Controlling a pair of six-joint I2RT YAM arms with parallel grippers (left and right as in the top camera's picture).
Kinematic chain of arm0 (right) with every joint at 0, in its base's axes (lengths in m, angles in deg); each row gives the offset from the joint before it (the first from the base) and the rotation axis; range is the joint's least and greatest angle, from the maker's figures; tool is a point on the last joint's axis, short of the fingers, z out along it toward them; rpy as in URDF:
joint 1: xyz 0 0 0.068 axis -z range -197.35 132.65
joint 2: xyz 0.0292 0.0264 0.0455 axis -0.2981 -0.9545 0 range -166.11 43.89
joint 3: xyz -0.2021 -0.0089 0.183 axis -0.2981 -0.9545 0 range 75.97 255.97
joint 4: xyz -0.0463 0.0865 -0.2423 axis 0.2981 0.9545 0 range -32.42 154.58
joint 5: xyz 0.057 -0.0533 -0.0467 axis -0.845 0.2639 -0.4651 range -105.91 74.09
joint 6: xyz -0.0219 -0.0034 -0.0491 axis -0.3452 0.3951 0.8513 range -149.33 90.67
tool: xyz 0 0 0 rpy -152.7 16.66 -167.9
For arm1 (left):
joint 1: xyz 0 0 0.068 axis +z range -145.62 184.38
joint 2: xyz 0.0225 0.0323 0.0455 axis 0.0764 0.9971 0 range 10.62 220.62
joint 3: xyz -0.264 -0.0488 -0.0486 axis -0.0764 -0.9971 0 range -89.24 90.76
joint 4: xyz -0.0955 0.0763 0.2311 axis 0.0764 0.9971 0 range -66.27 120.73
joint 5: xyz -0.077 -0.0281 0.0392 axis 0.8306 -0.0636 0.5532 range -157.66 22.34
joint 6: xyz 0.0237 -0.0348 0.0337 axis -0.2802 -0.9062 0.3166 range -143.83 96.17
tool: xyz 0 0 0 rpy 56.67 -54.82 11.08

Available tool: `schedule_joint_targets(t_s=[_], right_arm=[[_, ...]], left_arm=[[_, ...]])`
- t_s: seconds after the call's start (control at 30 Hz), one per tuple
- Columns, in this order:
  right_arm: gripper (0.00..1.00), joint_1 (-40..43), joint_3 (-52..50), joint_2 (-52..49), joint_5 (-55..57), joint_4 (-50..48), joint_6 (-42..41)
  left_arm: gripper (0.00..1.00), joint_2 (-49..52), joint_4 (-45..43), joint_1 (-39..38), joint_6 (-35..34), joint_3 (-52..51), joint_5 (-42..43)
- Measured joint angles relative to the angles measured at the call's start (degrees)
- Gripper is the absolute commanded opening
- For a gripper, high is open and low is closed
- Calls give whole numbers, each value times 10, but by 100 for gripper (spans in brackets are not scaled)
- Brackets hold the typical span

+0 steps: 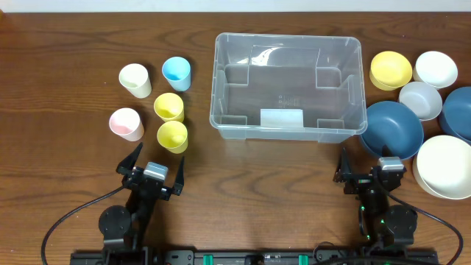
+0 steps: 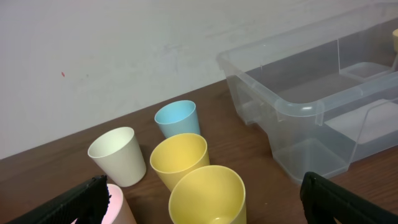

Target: Pack container

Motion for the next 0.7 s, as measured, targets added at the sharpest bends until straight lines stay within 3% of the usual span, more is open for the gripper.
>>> schedule_joint_targets(t_s=[0.37,0.53,0.7], right_arm=[[99,0,0,0,-2,-7,-72],[99,0,8,0,-46,-85,-106],[99,0,133,-13,-82,33,-86]], left_arm=[[98,0,0,0,0,0,0],[98,0,0,0,0,0,0],[98,0,0,0,0,0,0]])
